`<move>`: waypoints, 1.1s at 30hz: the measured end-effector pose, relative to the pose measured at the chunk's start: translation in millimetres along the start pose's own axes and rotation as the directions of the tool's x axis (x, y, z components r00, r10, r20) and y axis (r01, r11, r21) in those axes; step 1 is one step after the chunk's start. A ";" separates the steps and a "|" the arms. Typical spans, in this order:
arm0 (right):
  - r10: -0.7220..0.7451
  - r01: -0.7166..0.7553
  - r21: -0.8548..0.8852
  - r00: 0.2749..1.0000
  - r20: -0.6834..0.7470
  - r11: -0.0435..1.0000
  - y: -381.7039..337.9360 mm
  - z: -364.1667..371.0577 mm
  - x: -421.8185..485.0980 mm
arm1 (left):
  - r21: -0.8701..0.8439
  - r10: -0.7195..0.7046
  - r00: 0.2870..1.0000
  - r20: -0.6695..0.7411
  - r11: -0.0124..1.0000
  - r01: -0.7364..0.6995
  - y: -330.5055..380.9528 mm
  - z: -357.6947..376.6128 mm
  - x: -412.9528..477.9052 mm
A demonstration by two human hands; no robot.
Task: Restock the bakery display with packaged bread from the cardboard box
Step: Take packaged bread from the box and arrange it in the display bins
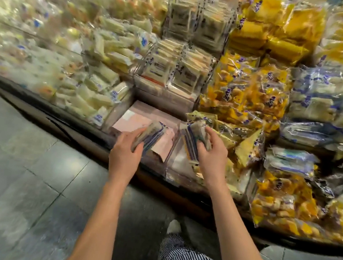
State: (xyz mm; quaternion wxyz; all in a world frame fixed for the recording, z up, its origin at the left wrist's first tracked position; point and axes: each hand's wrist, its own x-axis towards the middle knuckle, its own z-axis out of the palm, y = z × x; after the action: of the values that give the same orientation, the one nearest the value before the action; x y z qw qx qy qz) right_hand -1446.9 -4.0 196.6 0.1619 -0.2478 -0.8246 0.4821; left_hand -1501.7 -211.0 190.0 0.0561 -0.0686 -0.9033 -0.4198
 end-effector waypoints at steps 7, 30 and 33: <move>-0.027 0.026 0.020 0.999 0.030 0.999 -39.3 65.5 88.2 | -0.022 -0.090 0.994 -0.056 0.996 0.089 -13.8 -20.4 102.1; -0.165 0.086 -0.437 0.975 -0.148 0.895 -40.7 182.4 232.3 | -0.083 0.525 0.742 0.417 0.835 -0.544 -74.3 49.5 384.6; -0.151 0.101 -0.502 0.987 -0.060 0.859 -21.4 193.0 224.2 | -0.215 0.553 0.655 0.515 0.823 -0.526 -86.3 55.9 387.9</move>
State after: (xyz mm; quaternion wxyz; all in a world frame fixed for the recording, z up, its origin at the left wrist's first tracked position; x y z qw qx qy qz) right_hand -1734.9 -24.2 128.5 0.1636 -0.2498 -0.9264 0.2296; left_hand -1900.7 -193.4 151.0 -0.0887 -0.4539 -0.8075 -0.3661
